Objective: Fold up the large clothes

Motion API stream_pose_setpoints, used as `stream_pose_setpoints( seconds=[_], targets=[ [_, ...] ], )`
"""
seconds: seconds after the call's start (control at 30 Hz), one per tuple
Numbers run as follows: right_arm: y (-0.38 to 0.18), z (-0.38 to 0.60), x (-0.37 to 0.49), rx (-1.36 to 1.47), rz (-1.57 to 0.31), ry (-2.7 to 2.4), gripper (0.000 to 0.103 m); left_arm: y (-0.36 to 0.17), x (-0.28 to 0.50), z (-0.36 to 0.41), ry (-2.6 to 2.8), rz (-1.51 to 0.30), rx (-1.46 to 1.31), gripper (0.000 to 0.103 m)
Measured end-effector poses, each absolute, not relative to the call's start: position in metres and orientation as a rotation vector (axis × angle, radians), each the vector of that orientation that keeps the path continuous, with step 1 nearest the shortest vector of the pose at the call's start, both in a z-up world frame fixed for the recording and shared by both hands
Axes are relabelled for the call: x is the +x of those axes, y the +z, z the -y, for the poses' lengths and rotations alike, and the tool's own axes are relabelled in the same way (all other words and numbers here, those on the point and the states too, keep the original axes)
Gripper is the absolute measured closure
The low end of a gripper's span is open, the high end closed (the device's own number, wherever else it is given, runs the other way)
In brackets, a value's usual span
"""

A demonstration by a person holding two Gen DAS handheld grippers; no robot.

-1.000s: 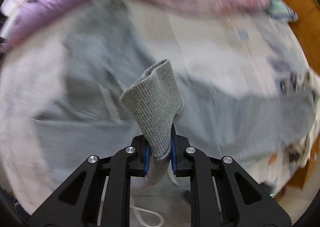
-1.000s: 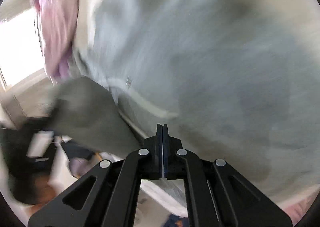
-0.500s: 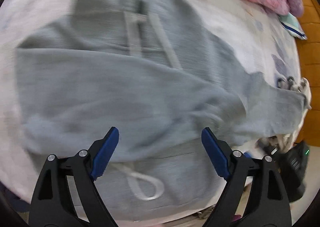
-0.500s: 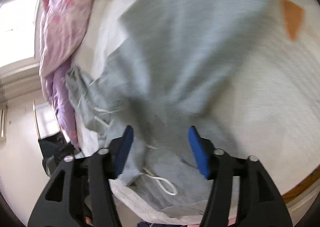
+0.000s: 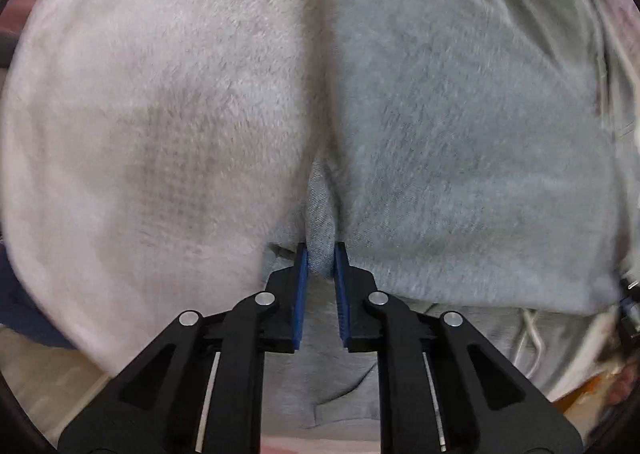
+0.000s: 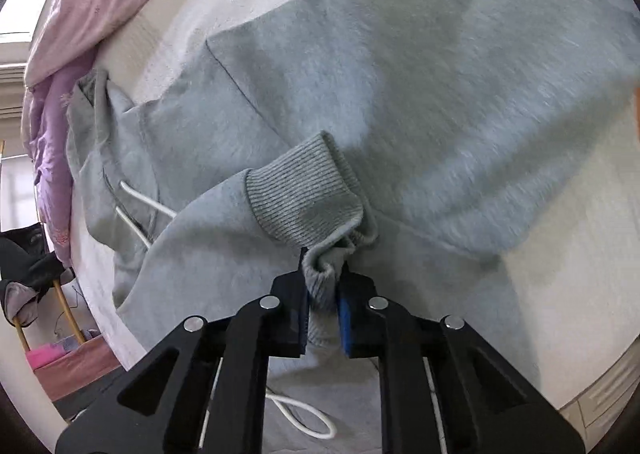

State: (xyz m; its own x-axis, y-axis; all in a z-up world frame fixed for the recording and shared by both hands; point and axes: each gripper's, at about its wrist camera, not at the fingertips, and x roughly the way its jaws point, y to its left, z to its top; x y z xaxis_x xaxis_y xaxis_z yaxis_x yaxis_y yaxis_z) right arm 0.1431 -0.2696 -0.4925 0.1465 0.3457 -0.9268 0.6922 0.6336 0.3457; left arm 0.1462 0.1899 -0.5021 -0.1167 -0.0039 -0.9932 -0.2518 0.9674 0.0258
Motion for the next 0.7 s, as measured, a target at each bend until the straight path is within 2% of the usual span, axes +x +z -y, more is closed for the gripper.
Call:
stream_pose_setpoints(
  seconds=[0.1, 0.2, 0.27, 0.37, 0.47, 0.5, 0.53, 0.57, 0.6, 0.7],
  targets=[
    [-0.506, 0.275, 0.125, 0.903, -1.504, -0.369, 0.089, -0.501, 0.145, -0.19, 0.183, -1.662, -0.139, 0.091],
    [-0.504, 0.287, 0.118, 1.034, -1.504, -0.386, 0.071, -0.498, 0.148, -0.192, 0.195, -1.667, -0.151, 0.089],
    [-0.484, 0.291, 0.124, 0.946, -1.47, -0.415, 0.051, -0.489, 0.149, -0.192, 0.197, -1.656, -0.163, 0.087],
    [-0.464, 0.291, 0.143, 0.81, -1.379, -0.342, 0.05, -0.489, 0.15, -0.198, 0.194, -1.665, -0.173, 0.083],
    [-0.478, 0.283, 0.169, 0.792, -1.452, -0.314, 0.049, -0.489, 0.147, -0.209, 0.189, -1.669, -0.203, 0.083],
    [-0.482, 0.281, 0.178, 0.808, -1.439, -0.282, 0.05, -0.489, 0.146, -0.21, 0.186, -1.666, -0.196, 0.083],
    [-0.485, 0.276, 0.188, 0.781, -1.427, -0.25, 0.067, -0.488, 0.145, -0.21, 0.184, -1.663, -0.183, 0.083],
    [-0.487, 0.273, 0.195, 0.705, -1.442, -0.263, 0.096, -0.488, 0.144, -0.21, 0.183, -1.661, -0.169, 0.083],
    [-0.491, 0.266, 0.203, 0.605, -1.484, -0.298, 0.096, -0.487, 0.142, -0.209, 0.183, -1.66, -0.157, 0.083],
    [-0.482, 0.258, 0.219, 0.669, -1.447, -0.299, 0.098, -0.488, 0.137, -0.191, 0.186, -1.656, -0.128, 0.082]
  ],
)
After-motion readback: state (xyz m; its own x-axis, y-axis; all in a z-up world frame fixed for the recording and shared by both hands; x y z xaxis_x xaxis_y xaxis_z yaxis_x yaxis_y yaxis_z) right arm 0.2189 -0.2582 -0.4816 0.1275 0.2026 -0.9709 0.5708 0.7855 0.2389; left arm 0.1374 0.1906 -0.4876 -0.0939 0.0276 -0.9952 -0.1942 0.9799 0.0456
